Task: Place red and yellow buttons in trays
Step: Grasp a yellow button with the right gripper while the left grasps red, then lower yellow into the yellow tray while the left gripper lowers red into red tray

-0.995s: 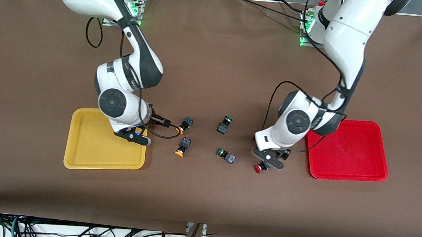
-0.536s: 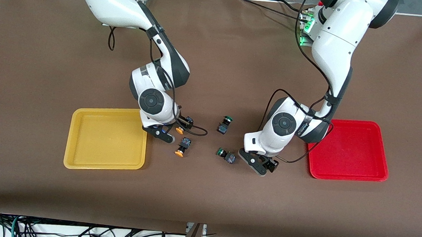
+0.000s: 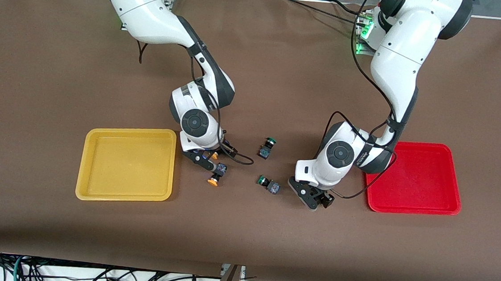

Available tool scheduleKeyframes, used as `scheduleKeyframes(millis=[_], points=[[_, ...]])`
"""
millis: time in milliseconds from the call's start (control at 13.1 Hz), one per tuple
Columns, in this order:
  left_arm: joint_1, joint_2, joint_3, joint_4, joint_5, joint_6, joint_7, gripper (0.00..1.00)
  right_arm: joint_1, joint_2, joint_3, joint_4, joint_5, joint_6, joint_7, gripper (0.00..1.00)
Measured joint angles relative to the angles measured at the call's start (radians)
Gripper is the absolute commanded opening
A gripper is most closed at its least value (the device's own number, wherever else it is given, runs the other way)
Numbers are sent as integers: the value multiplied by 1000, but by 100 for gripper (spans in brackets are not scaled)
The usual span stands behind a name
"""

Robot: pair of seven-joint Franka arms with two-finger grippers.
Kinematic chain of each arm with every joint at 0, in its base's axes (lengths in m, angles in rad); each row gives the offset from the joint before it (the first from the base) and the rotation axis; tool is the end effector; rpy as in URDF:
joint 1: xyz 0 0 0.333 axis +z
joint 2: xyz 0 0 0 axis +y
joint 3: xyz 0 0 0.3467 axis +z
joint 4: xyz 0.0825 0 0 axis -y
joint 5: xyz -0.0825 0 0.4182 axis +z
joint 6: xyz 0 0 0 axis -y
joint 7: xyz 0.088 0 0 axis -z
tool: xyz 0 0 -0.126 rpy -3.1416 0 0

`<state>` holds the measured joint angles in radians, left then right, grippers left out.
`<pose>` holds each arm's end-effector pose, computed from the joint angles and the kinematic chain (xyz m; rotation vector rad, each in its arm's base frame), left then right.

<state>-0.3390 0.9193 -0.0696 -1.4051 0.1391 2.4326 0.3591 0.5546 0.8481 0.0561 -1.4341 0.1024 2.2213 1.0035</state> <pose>0.7287 -0.3015 0.1371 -2.8291 1.2598 -0.1741 0.6288 0.4371 0.1599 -3.0072 0.7280 0.2013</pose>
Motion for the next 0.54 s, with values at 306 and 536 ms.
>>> scheduleKeyframes(millis=[306, 536], points=[[7, -6, 6, 2, 3, 0, 54, 0, 2, 6, -2, 2, 0, 10, 3, 0], [36, -10, 2, 6, 3, -1, 113, 0, 1, 3, -4, 12, 0, 10, -1, 0]])
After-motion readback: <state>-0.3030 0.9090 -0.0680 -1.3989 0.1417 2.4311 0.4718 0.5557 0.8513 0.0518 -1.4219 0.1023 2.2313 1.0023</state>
